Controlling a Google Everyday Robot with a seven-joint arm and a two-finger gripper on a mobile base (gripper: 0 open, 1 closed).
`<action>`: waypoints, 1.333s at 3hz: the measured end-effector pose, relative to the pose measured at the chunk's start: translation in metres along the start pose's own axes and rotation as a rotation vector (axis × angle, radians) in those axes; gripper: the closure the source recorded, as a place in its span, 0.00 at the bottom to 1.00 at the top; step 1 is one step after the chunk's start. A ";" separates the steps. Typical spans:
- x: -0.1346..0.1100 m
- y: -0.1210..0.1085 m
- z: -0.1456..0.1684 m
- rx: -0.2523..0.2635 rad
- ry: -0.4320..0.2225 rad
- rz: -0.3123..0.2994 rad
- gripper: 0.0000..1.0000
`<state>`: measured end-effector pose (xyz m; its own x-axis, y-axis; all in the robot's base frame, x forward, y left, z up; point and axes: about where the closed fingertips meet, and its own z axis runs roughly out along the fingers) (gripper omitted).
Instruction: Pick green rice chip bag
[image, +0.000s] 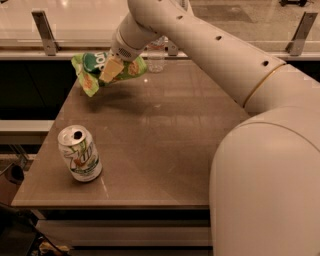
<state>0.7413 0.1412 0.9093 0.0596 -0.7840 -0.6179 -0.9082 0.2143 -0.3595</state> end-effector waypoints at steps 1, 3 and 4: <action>-0.018 -0.002 -0.017 0.012 0.009 -0.023 1.00; -0.038 -0.011 -0.054 0.075 -0.016 -0.050 1.00; -0.047 -0.016 -0.074 0.113 -0.031 -0.063 1.00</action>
Offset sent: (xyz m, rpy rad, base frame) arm -0.0161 -0.0045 0.0741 -0.0028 -0.0994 -0.0053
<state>0.7227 0.1315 0.9960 0.1295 -0.7802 -0.6120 -0.8498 0.2307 -0.4739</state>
